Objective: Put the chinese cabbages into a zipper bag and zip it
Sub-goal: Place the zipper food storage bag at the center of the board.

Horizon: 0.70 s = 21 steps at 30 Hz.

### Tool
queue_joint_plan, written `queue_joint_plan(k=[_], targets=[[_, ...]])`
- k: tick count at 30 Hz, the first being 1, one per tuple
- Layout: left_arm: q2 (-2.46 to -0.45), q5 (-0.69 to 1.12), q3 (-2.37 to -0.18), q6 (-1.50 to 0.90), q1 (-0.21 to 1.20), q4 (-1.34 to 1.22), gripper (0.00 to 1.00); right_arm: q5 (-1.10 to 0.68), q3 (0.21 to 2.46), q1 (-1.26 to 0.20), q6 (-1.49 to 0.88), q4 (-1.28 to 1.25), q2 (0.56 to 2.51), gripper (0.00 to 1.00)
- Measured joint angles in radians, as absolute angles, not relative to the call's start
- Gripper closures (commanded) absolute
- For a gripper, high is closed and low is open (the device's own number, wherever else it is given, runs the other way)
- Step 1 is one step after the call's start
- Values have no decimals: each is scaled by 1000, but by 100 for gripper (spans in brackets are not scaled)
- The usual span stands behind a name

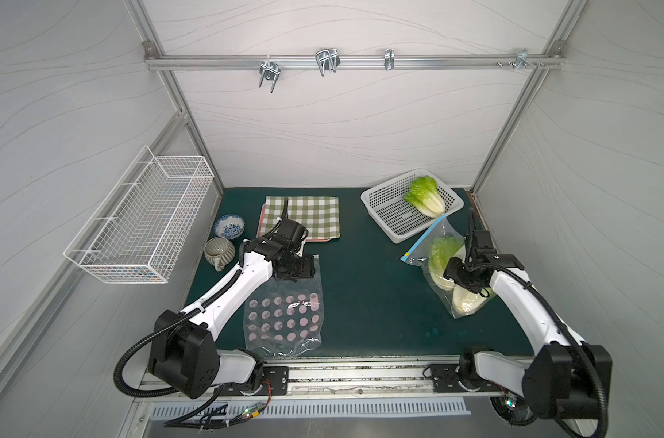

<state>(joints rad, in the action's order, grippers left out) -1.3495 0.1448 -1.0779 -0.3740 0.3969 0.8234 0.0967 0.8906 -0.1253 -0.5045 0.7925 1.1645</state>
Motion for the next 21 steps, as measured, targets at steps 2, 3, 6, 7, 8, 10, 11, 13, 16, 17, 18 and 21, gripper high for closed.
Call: queue_joint_plan(k=[2,3,6,7,8,10,11,13,16,17,18,21], targets=[[-1349,143,-1078,-377,393,818,43,115,949,-220,-505,812,1187,35],[-1349,141,-1078,-379,391,818,43,120,976,-252,-505,815,1202,34],[-1346,134,-1076,-381,386,818,43,130,1019,-283,-498,807,1231,32],[-1341,132,-1075,-382,385,819,43,134,1015,-259,-494,810,1232,31],[-1334,130,-1072,-382,385,819,43,138,1010,-225,-487,812,1232,30],[-1319,127,-1065,-382,384,818,43,149,996,-138,-469,810,1232,28],[-1313,127,-1061,-382,384,815,43,157,987,-92,-461,808,1232,28],[-1310,131,-1055,-384,384,807,43,171,968,-21,-454,799,1234,27],[-1322,150,-1052,-391,384,789,44,196,929,25,-464,771,1256,27],[-1327,156,-1052,-393,384,783,44,193,908,28,-469,758,1269,27],[-1331,160,-1052,-393,384,777,44,189,891,29,-476,746,1279,28],[-1332,166,-1048,-393,384,764,44,169,847,24,-502,704,1270,29]])
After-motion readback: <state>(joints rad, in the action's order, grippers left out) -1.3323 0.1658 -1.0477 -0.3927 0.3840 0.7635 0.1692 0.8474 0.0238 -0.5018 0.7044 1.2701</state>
